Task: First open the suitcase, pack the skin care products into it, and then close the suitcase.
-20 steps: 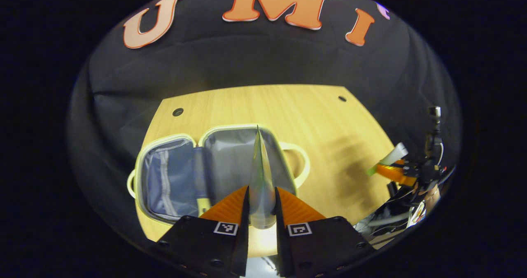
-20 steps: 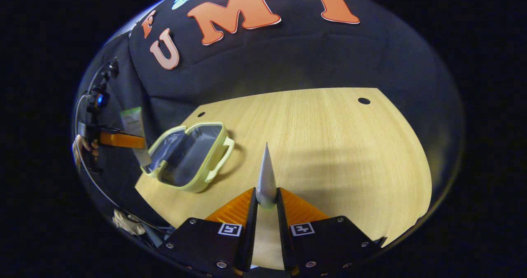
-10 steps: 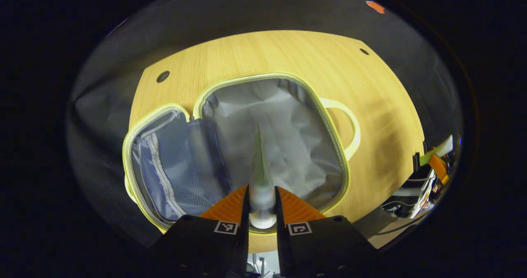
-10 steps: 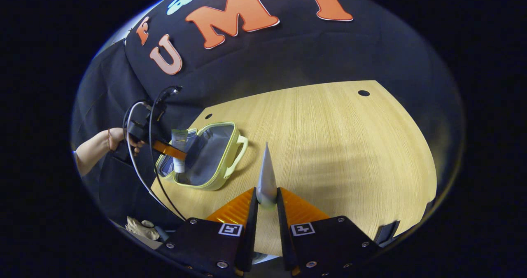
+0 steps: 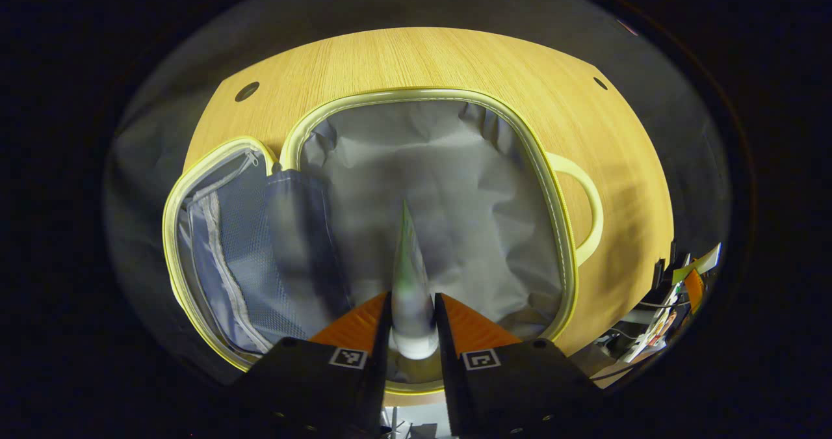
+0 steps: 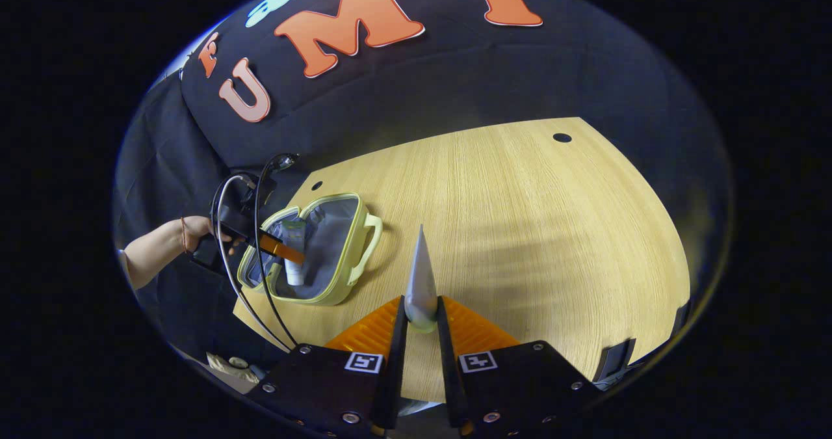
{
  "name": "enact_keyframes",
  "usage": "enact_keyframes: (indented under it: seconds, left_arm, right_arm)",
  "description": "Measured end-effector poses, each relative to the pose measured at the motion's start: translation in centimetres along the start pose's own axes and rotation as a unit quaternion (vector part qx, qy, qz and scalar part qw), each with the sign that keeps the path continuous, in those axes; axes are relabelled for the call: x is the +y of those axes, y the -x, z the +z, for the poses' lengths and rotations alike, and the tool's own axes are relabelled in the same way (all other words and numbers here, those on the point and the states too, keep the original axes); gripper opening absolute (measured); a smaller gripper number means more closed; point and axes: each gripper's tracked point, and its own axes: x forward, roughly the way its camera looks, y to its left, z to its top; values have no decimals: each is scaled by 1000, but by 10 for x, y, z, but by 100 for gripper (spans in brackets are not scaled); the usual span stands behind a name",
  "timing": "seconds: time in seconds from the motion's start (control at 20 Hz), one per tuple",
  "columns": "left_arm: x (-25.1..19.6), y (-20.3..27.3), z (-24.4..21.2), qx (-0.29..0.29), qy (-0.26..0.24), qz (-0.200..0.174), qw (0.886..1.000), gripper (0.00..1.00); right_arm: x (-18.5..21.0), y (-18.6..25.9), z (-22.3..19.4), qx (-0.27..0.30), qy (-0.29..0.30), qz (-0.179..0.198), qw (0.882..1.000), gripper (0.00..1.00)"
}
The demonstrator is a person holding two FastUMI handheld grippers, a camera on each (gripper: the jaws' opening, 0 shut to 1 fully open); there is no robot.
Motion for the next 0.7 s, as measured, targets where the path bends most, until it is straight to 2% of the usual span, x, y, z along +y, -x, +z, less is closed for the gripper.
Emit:
enact_keyframes:
  seconds: [0.05, 0.1, 0.25, 0.4, 0.45, 0.55, 0.7]
  left_arm:
    - [0, 2, 1, -3, -5, 1, 1000, 52]
    - [0, 6, 0, -9, -8, 0, 1000, 62]
    - [-4, 24, 1, -32, -7, -5, 999, 100]
    - [-4, 47, -1, -67, -8, -18, 998, 99]
    - [-3, 57, -2, -81, -16, -22, 996, 100]
    - [2, 74, -11, -104, -20, -27, 994, 99]
    - [20, 100, -33, -131, 0, -43, 990, 99]
  right_arm:
    - [1, -1, 2, 2, -3, 1, 1000, 29]
    - [2, -3, 4, 3, -5, 1, 1000, 29]
    - [7, -5, 12, 7, -14, 8, 1000, 29]
    - [25, -8, 28, 15, -30, 33, 999, 29]
    - [31, -8, 33, 18, -16, 34, 999, 29]
    - [35, -13, 51, 5, 61, 15, 998, 29]
    - [84, -23, 70, 17, 97, 39, 994, 29]
